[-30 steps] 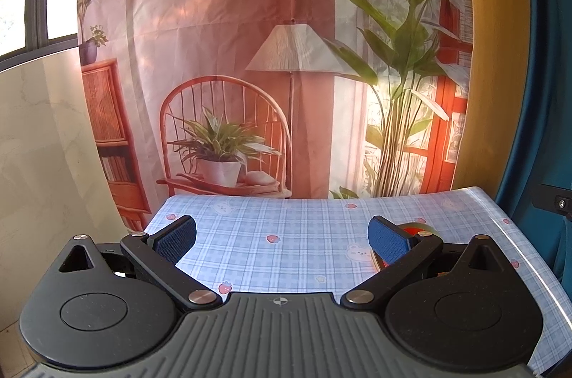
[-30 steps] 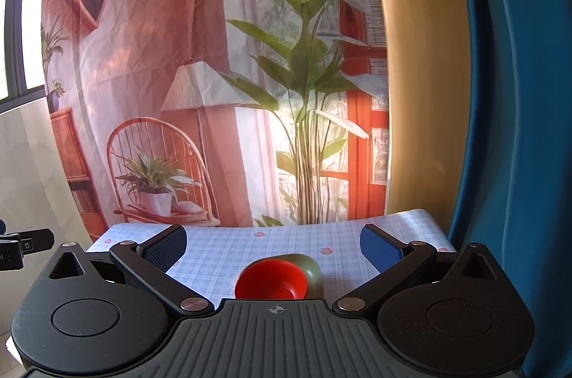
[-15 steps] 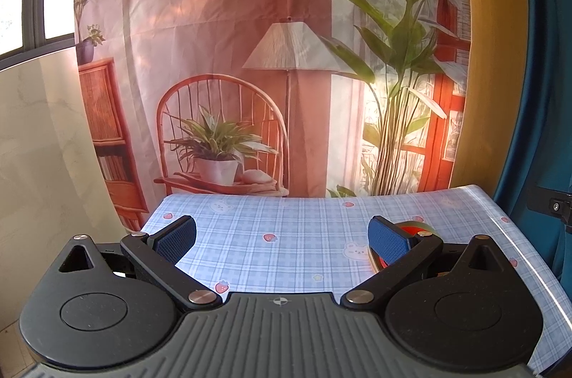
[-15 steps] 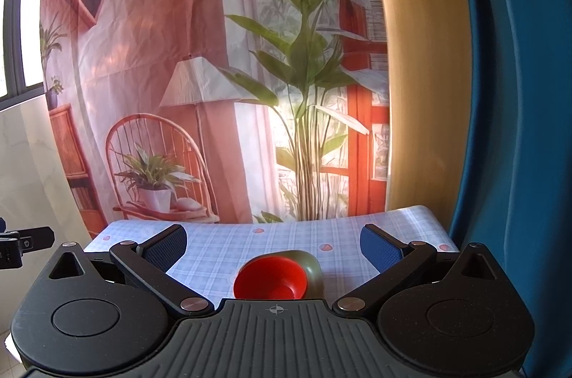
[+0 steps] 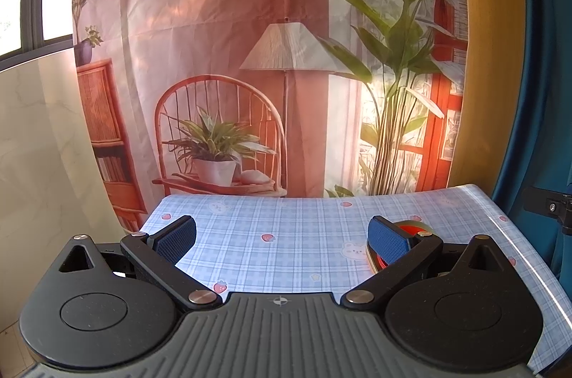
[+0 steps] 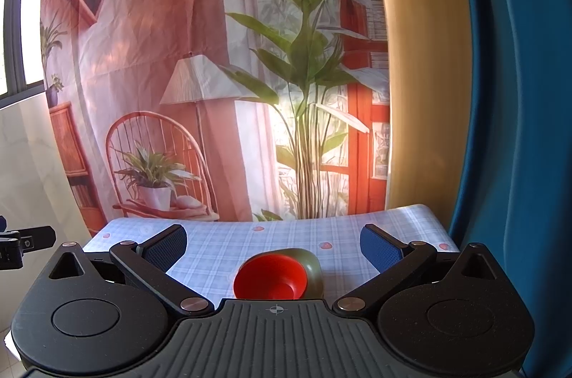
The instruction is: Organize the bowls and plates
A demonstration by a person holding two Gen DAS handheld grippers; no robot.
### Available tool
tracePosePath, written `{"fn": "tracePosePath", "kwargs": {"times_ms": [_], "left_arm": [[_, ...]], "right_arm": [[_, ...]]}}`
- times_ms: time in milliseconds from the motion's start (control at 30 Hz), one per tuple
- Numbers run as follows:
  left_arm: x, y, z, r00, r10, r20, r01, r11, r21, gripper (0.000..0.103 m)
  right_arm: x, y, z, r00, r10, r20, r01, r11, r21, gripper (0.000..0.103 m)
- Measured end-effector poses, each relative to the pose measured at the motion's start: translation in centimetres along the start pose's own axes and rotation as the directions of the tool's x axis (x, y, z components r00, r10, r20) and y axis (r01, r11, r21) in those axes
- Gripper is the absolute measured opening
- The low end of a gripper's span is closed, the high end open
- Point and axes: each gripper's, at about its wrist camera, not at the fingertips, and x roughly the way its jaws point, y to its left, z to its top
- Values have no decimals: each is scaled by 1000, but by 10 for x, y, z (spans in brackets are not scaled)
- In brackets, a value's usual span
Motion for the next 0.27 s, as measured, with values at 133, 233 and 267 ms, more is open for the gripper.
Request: {"fn": "tracePosePath", "kwargs": {"times_ms": [133,233,267], "left_arm": [[1,2,-2,1000,-3,7,3,1000,2,103],[1,1,-2,1000,-5,8,5,1000,4,103],[1,1,-1,1000,-11,6,11,1000,2,103]], "right_arm": [[0,0,0,1000,0,0,0,1000,0,103],[0,0,0,1000,-2,0,2,1000,0,103],[0,0,-1,1000,-2,1,2,1000,1,103]]}}
